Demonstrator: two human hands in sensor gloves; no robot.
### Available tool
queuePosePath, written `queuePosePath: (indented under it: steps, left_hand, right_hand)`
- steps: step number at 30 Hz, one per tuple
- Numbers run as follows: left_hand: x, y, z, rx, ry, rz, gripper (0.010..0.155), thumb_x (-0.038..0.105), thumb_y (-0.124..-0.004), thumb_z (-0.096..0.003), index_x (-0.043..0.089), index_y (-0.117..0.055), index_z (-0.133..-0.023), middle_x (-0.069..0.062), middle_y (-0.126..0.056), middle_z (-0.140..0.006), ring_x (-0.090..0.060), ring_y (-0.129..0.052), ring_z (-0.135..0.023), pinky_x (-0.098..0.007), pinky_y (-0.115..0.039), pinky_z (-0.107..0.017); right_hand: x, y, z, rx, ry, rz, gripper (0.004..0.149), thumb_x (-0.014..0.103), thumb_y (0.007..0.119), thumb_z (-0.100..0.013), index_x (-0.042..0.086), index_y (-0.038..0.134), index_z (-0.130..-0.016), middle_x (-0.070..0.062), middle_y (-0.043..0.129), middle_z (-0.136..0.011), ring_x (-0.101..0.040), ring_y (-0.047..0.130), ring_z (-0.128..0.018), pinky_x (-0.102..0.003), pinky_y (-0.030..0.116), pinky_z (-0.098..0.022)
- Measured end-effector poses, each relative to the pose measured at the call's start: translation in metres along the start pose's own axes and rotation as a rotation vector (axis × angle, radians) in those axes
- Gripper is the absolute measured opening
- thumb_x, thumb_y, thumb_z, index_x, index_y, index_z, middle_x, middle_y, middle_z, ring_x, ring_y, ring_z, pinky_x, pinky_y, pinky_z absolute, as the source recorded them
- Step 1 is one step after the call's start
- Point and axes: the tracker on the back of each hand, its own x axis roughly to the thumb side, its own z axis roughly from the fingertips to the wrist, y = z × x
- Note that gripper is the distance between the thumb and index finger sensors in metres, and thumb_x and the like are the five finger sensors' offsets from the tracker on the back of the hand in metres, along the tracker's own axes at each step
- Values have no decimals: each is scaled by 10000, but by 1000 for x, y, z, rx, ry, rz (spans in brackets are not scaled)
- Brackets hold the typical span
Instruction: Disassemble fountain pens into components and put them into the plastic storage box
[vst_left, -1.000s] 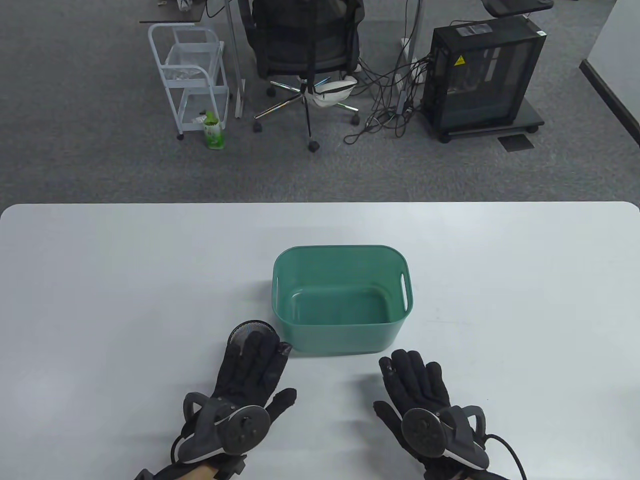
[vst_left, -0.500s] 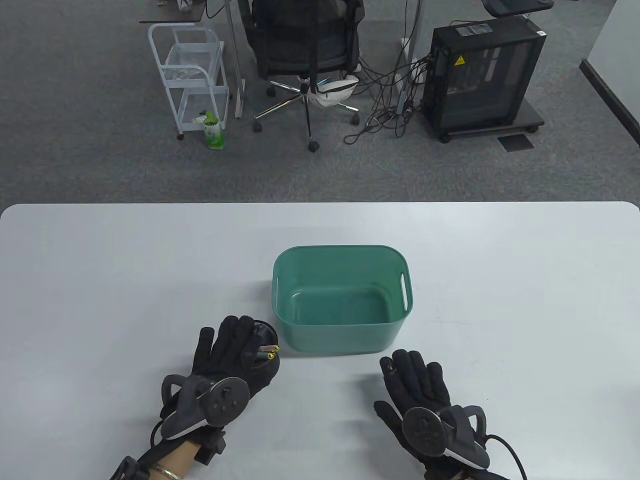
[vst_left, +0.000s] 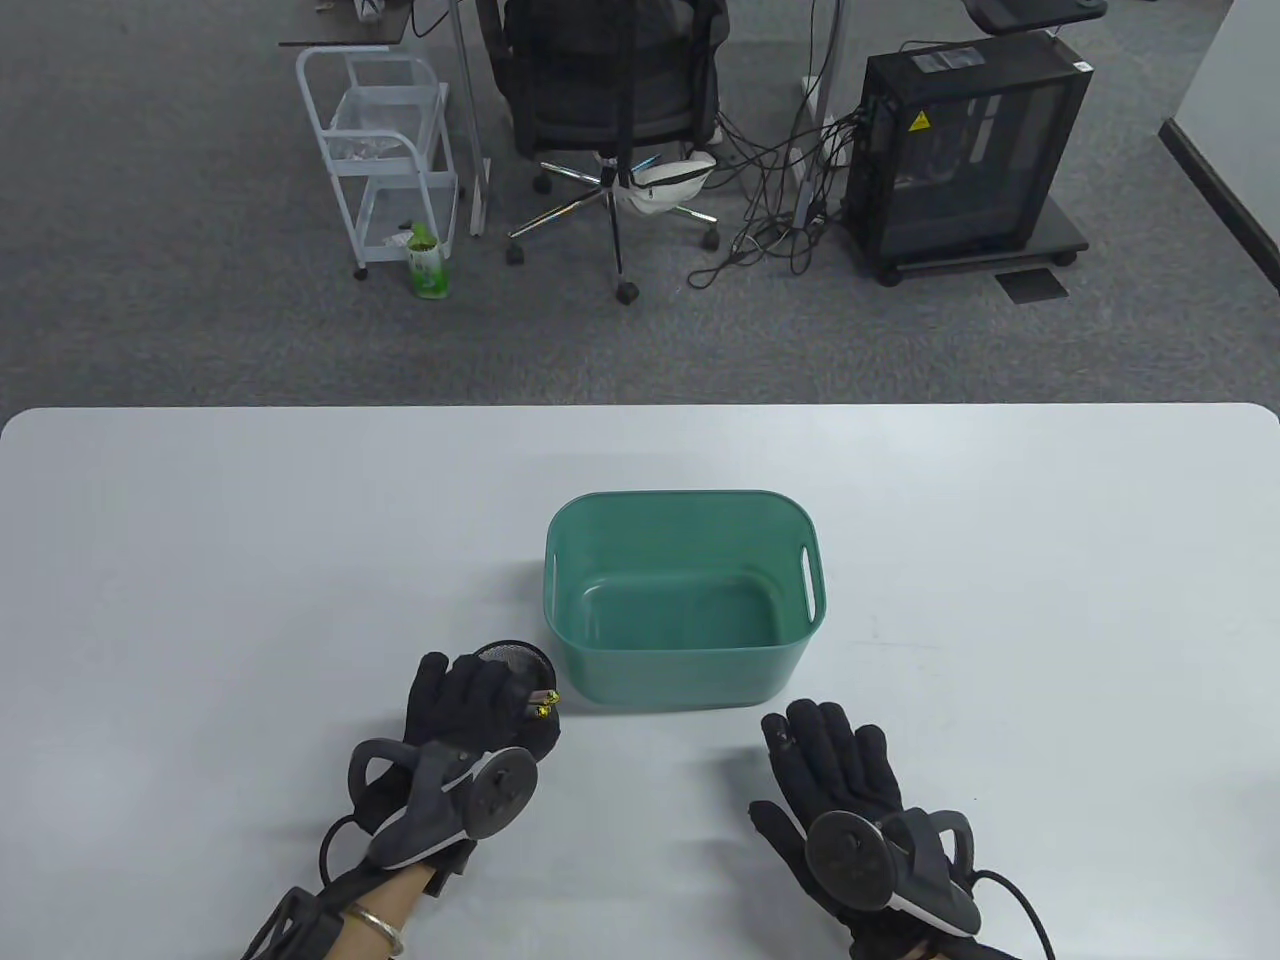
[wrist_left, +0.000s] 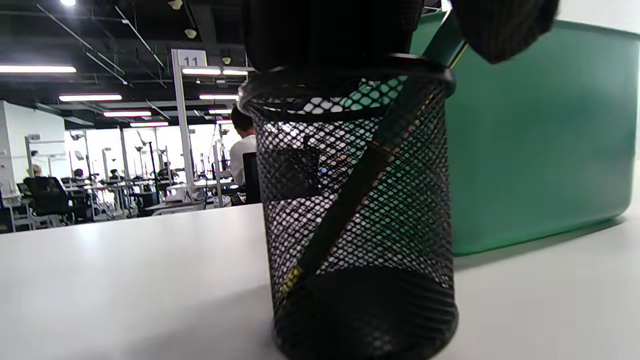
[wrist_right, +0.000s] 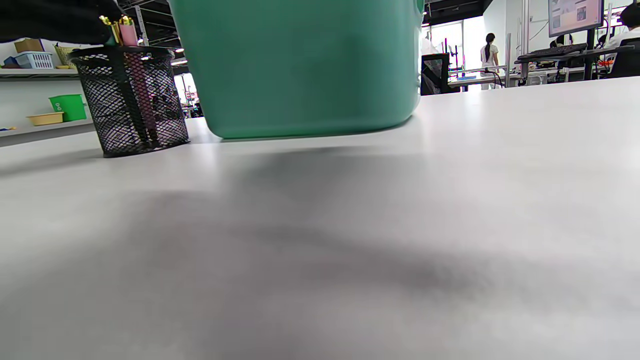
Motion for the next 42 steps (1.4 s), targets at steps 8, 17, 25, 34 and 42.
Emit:
queuePosePath:
  steps: [8,17,25,34,42]
  left_hand:
    - [6,1,-2,45,9,-44,544,532,-664,-656,122,-895,-929,-69,-989,-924,-323,-816,-946,-587,-408,-852]
    - [9,0,-4,51,10,-74,548,531,-670,-655,113,-899,-925,-69,-994,-910,-322,-830,-929,-585,-425,-846]
    - [13,-1,-6,44,18,-111,589,561,-669,-646,109,-848,-979,-74,-944,-966,-330,-788,-970,-594,-412,-847]
    - [18,-1,-10,58,23,-132,534,518,-669,-666,105,-878,-934,-60,-975,-919,-320,-825,-933,-590,-436,-837]
    - [18,0,-8,64,20,-140,515,510,-665,-670,123,-887,-927,-63,-977,-917,-320,-828,-931,-591,-438,-836]
  right_hand:
    - [0,0,0,2,1,-1,735,560,454,-623,172,295,-1227,-122,200,-1256,-370,249,-1157,-530,184,-831]
    - [0,-1,0,11,4,-3,737,561,455,-623,172,296,-1228,-123,199,-1257,-370,247,-1157,-532,186,-831]
    - [0,-1,0,14,4,-4,735,560,455,-623,173,297,-1227,-122,199,-1257,-372,248,-1156,-533,186,-831]
    - [0,-2,0,10,6,-7,736,560,455,-623,172,296,-1228,-123,200,-1257,-372,248,-1156,-532,186,-831]
    - [-1,-2,0,11,5,-10,735,561,455,-623,174,297,-1227,-121,199,-1256,-371,248,-1157,-532,186,-831]
